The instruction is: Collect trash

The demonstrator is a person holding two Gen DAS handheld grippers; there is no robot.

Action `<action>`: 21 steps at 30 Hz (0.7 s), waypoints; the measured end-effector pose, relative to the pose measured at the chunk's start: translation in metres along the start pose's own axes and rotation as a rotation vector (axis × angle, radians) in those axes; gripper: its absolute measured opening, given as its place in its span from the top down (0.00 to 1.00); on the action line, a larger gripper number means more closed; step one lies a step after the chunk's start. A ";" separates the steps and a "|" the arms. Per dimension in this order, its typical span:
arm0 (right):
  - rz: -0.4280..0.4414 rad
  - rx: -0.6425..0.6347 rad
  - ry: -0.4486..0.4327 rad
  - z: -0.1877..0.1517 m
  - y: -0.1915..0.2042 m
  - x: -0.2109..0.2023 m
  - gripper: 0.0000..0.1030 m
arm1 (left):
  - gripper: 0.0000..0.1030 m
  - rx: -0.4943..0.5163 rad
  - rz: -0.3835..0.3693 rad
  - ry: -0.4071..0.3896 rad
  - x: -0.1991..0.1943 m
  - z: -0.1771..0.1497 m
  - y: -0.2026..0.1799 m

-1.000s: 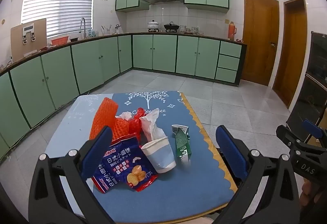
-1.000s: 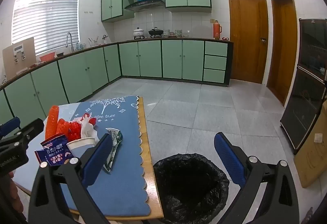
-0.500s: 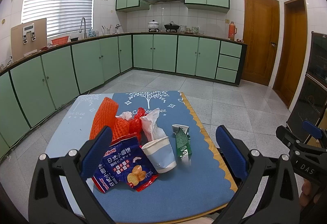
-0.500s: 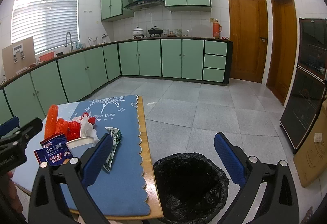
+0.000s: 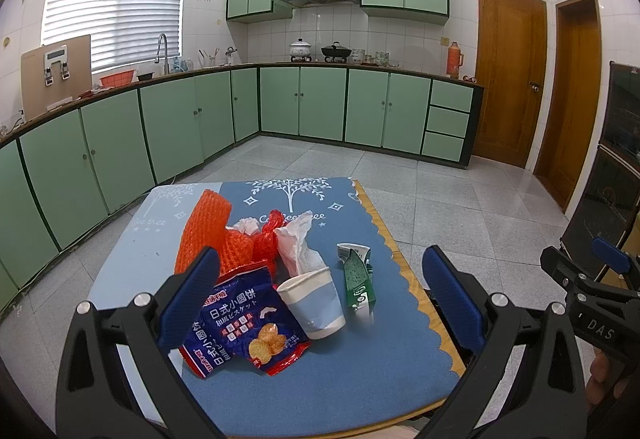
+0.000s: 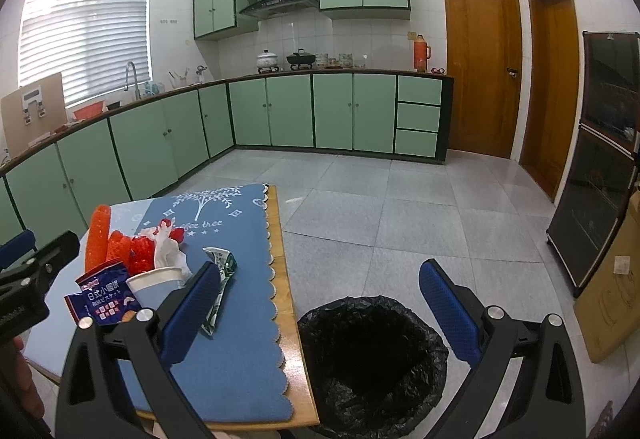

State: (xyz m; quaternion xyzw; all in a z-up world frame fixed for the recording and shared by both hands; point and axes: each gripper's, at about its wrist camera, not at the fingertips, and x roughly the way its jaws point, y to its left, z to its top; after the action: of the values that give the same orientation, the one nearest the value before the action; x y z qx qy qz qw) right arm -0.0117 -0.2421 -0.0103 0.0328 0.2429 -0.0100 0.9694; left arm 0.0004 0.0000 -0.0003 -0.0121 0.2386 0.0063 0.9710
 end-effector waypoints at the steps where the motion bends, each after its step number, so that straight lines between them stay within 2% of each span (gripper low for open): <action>1: 0.000 0.001 0.002 0.001 -0.001 0.000 0.06 | 0.05 -0.001 -0.001 -0.001 0.000 0.000 0.000; 21: 0.001 0.003 0.006 0.002 -0.003 0.001 0.06 | 0.05 0.000 0.000 0.000 0.000 0.000 0.000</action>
State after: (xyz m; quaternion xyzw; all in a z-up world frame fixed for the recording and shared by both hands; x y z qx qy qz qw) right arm -0.0104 -0.2449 -0.0090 0.0342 0.2456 -0.0099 0.9687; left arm 0.0006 0.0000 -0.0002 -0.0122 0.2388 0.0065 0.9710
